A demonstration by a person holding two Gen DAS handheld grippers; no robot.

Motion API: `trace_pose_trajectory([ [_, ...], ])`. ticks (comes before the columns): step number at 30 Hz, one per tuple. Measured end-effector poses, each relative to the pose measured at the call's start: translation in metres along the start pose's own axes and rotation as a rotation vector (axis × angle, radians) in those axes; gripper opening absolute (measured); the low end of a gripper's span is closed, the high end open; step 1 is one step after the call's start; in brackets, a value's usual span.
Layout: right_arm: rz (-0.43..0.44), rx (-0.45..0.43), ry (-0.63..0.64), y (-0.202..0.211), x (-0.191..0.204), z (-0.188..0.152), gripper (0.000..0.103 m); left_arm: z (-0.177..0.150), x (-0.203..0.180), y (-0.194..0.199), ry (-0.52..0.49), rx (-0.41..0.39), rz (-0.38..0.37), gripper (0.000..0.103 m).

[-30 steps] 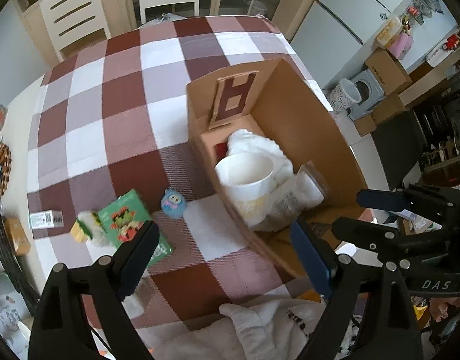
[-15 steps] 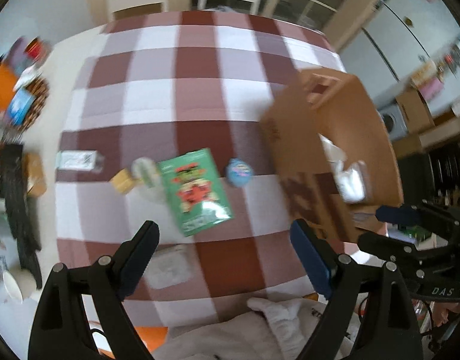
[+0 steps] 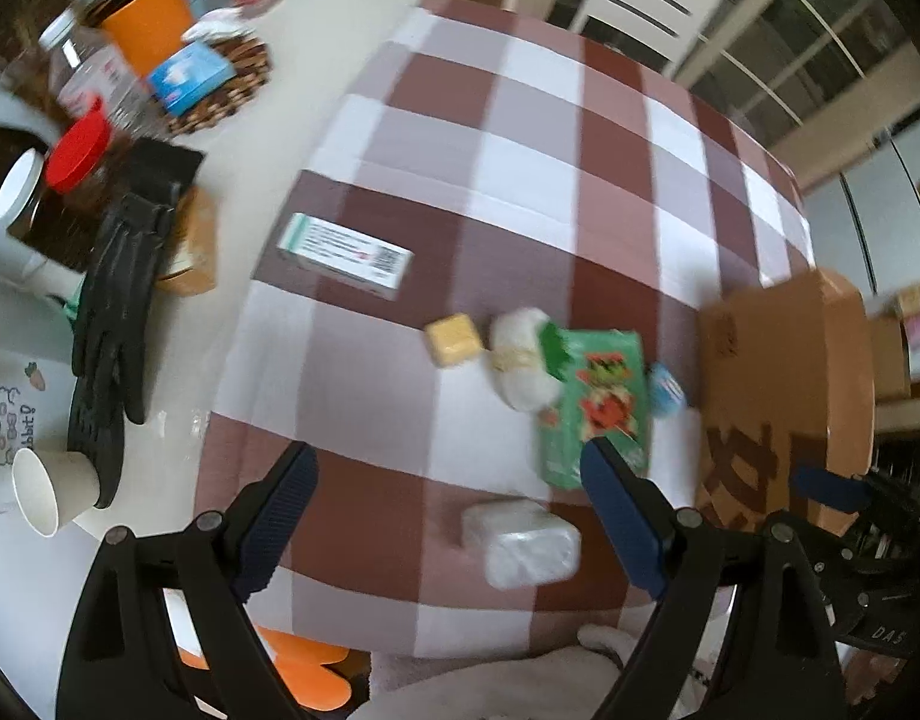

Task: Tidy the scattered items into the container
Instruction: 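Grasp the white medicine box with the left tool while the right tool grasps the small white plush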

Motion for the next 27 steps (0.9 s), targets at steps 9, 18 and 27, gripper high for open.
trace_pose_trajectory([
  [9, 0.002, 0.008, 0.104, -0.070, 0.034, 0.050, 0.059, 0.043, 0.037, -0.038, 0.110, -0.019, 0.011, 0.090],
  [18, -0.019, 0.077, 0.155, -0.125, 0.040, 0.073, 0.059, 0.082, 0.057, -0.092, 0.272, -0.017, -0.004, 0.090],
  [27, -0.037, 0.125, 0.201, -0.151, 0.040, 0.082, 0.059, 0.097, 0.074, -0.136, 0.557, 0.040, -0.073, 0.090],
])
Point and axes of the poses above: each gripper's, at about its wrist camera, not at the fingertips, and y roughly against the way its jaws point, x to its left, z to its top, the point moved 7 cm from there along -y, roughly the way its jaws point, and after that the axes turned 10 degrees about y, right-handed, at the moved point
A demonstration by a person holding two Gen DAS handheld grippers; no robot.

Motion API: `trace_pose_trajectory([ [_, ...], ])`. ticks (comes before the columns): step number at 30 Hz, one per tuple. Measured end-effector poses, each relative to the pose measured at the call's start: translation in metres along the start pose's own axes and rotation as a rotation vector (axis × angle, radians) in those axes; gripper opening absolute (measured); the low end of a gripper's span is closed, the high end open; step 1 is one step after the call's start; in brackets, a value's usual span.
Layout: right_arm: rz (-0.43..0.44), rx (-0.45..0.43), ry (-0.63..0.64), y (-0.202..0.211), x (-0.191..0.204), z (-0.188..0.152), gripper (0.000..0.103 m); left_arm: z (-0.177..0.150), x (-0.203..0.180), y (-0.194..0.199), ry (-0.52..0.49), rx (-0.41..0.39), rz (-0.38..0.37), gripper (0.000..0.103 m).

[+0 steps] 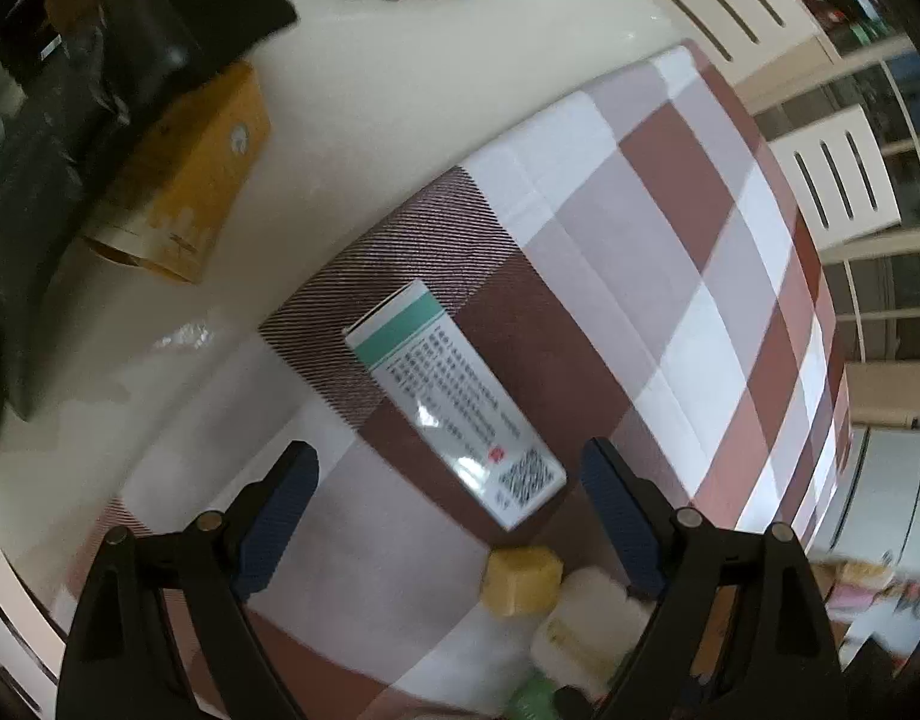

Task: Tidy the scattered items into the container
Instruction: 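Grasp the white medicine box with the left tool while the right tool grasps the small white plush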

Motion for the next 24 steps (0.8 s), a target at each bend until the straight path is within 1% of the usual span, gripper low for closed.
trace_pose_trajectory([
  [3, 0.009, -0.004, 0.011, -0.004, 0.001, 0.003, 0.059, 0.004, -0.001, -0.013, 0.032, 0.017, 0.009, 0.090],
  [6, 0.001, -0.006, 0.040, -0.005, 0.003, 0.006, 0.059, 0.007, -0.004, -0.024, 0.032, 0.015, 0.043, 0.090],
  [7, 0.005, -0.005, 0.048, -0.006, 0.004, 0.007, 0.058, 0.007, -0.006, -0.025, 0.027, 0.005, 0.047, 0.093],
  [8, 0.011, -0.005, 0.054, -0.006, 0.006, 0.007, 0.057, 0.008, -0.008, -0.025, 0.023, -0.006, 0.055, 0.093],
  [10, 0.023, 0.002, 0.057, -0.010, 0.007, 0.006, 0.044, 0.008, -0.011, -0.028, 0.002, -0.023, 0.088, 0.096],
  [11, 0.040, 0.012, 0.056, -0.013, 0.008, 0.004, 0.042, 0.008, -0.013, -0.030, -0.011, -0.031, 0.106, 0.097],
  [14, 0.047, 0.010, 0.050, -0.016, 0.005, 0.003, 0.041, 0.004, -0.021, -0.037, -0.064, -0.039, 0.164, 0.101],
  [15, 0.053, 0.009, 0.046, -0.016, 0.004, 0.002, 0.041, 0.002, -0.023, -0.040, -0.087, -0.037, 0.191, 0.102],
  [17, 0.061, 0.013, 0.038, -0.016, 0.001, 0.002, 0.041, 0.000, -0.026, -0.045, -0.101, -0.043, 0.230, 0.103],
  [19, 0.060, 0.017, 0.029, -0.017, -0.003, 0.001, 0.041, -0.002, -0.025, -0.049, -0.084, -0.025, 0.279, 0.103],
  [21, 0.070, 0.018, 0.015, -0.017, -0.006, 0.000, 0.041, -0.001, -0.021, -0.048, -0.021, -0.013, 0.275, 0.103],
  [24, 0.077, 0.020, 0.010, -0.018, -0.008, -0.001, 0.041, 0.001, -0.021, -0.050, -0.011, 0.005, 0.279, 0.103],
])
Point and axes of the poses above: each gripper's, at about its wrist camera, not at the fingertips, and y roughly against the way its jaws point, x to its left, z to its top, the point moved 7 cm from there along -y, roughly the way its jaws point, and after that the axes turned 10 degrees about y, right-handed, at the moved point
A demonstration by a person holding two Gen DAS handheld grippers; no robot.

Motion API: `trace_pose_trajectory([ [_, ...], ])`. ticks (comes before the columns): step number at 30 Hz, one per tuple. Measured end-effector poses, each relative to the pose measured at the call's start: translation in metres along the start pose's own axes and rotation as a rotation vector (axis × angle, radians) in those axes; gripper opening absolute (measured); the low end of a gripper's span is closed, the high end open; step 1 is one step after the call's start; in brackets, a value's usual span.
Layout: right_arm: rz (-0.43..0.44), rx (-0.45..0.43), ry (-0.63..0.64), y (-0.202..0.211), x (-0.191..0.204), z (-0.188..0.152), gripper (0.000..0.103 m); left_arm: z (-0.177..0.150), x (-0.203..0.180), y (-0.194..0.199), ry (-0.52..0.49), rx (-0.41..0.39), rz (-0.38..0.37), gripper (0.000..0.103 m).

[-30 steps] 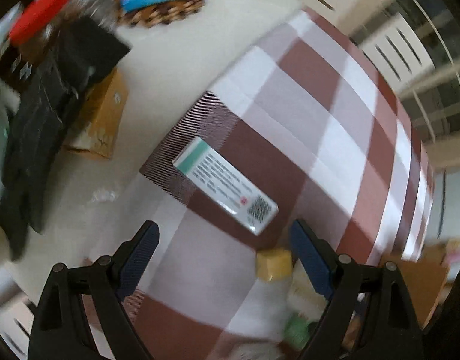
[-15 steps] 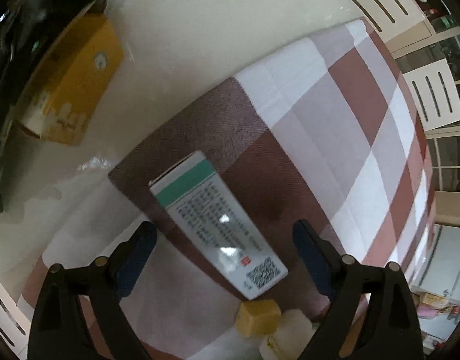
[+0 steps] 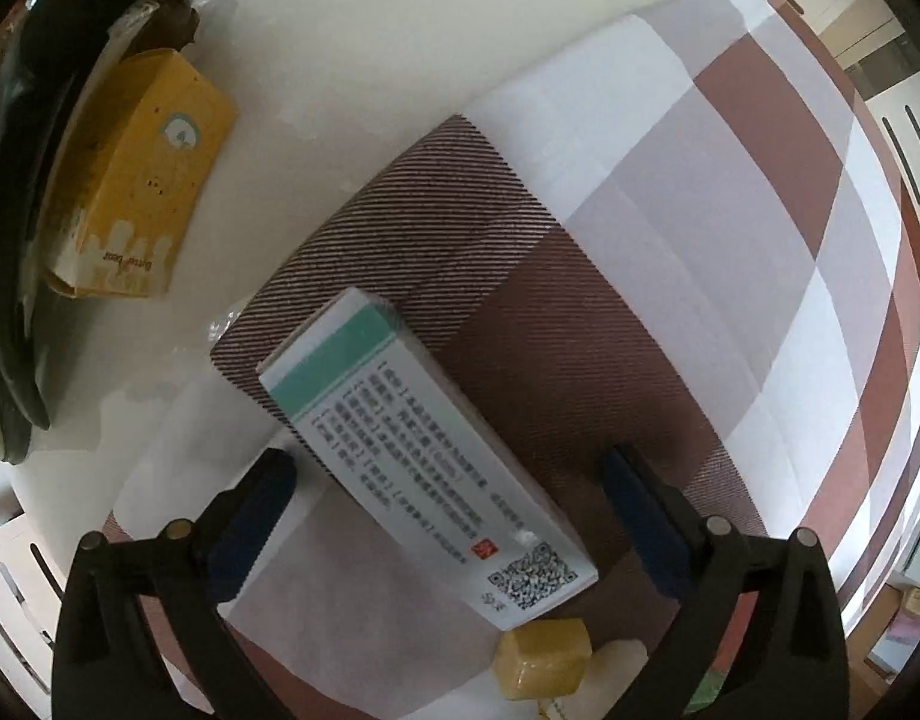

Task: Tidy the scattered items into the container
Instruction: 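Grasp the white medicine box with the left tool while the right tool grasps the small white plush, then lift and carry the medicine box and white plush toward the cardboard box with both tools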

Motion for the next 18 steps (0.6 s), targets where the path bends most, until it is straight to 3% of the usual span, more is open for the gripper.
trace_pose_trajectory([
  [7, 0.010, 0.003, -0.003, -0.002, -0.001, -0.001, 0.041, -0.002, 0.001, 0.000, 0.020, -0.009, -0.003, 0.103],
  [9, 0.013, 0.003, -0.007, -0.001, -0.002, -0.002, 0.041, -0.002, 0.004, 0.002, 0.044, -0.025, -0.007, 0.097],
  [12, 0.018, 0.001, -0.018, 0.000, -0.004, -0.004, 0.039, -0.002, 0.014, 0.010, 0.091, -0.046, -0.030, 0.080],
  [14, 0.018, -0.003, -0.024, 0.001, -0.005, -0.005, 0.038, -0.002, 0.021, 0.014, 0.104, -0.052, -0.045, 0.056],
  [16, 0.012, -0.008, -0.024, 0.002, -0.006, -0.005, 0.038, -0.002, 0.025, 0.018, 0.069, -0.050, -0.054, 0.037],
  [18, 0.008, -0.014, -0.024, 0.004, -0.006, -0.006, 0.038, -0.003, 0.026, 0.018, 0.027, -0.035, -0.073, 0.037],
])
Point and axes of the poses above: each gripper's, at about its wrist camera, not at the fingertips, and y roughly against the way its jaws point, x to its left, z to its top, the point moved 7 cm from there along -y, roughly the way its jaws point, and after that the axes turned 10 degrees about y, right-handed, at the moved point
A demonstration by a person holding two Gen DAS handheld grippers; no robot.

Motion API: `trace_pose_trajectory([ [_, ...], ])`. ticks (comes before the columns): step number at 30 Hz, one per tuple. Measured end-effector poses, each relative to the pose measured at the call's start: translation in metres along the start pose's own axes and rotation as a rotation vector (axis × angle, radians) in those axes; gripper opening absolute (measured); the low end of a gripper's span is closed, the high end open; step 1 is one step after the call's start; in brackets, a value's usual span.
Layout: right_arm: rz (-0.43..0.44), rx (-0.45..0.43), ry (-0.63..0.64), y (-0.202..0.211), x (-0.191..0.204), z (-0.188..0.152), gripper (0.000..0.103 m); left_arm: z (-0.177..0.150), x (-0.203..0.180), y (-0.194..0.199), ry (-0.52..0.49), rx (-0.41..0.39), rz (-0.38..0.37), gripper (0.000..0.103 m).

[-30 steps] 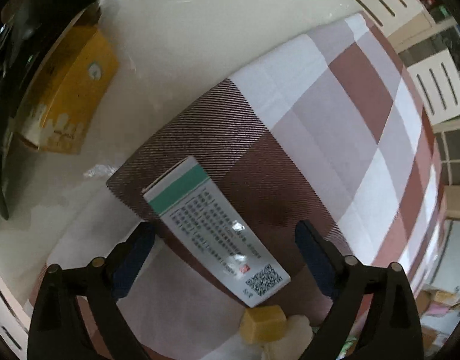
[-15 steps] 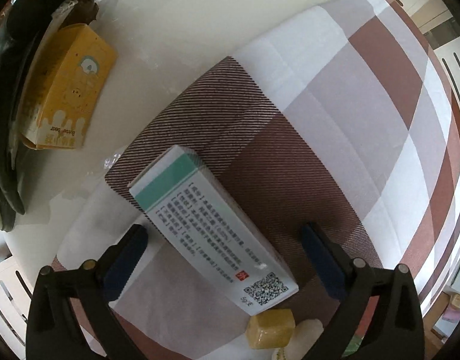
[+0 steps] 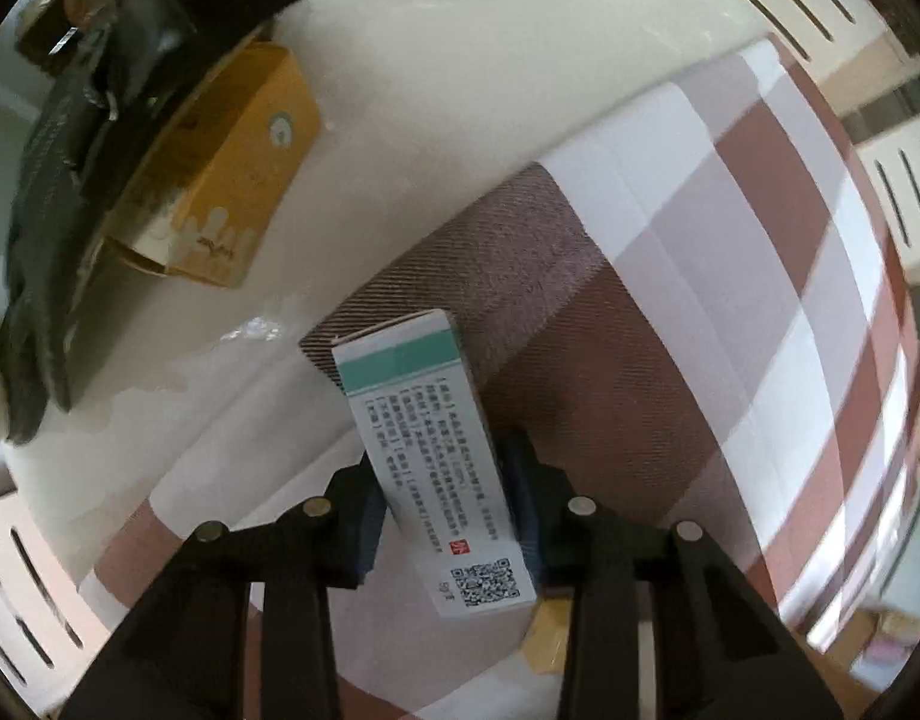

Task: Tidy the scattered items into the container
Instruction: 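Lift and carry the medicine box and white plush toward the cardboard box with both tools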

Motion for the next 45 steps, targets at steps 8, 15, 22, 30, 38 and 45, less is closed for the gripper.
trace_pose_trajectory([
  [8, 0.012, -0.047, -0.027, 0.022, 0.002, -0.003, 0.037, -0.032, 0.007, 0.009, -0.159, 0.031, 0.028, 0.037],
  [15, 0.015, -0.098, -0.063, 0.047, -0.002, -0.007, 0.037, -0.062, 0.006, 0.042, -0.282, -0.006, 0.017, 0.037],
  [22, 0.008, -0.154, -0.084, 0.081, -0.008, -0.029, 0.031, -0.084, -0.002, 0.066, -0.367, -0.055, 0.008, 0.037],
  [30, 0.033, -0.133, -0.012, 0.062, 0.004, -0.008, 0.033, -0.082, 0.023, 0.075, -0.350, -0.084, 0.010, 0.037],
  [38, -0.023, 0.033, 0.113, 0.002, 0.011, 0.012, 0.057, -0.092, 0.098, 0.093, -0.216, -0.071, 0.010, 0.037],
  [45, 0.082, 0.077, 0.064, -0.029, 0.018, 0.009, 0.068, -0.098, 0.123, 0.089, -0.156, -0.044, 0.008, 0.037],
])
Point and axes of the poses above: each gripper's, at about its wrist camera, not at the fingertips, and y roughly against the way its jaws point, x to its left, z to its top, the point moved 7 cm from there along -y, roughly the way its jaws point, and after that the axes turned 10 degrees about y, right-handed, at the moved point
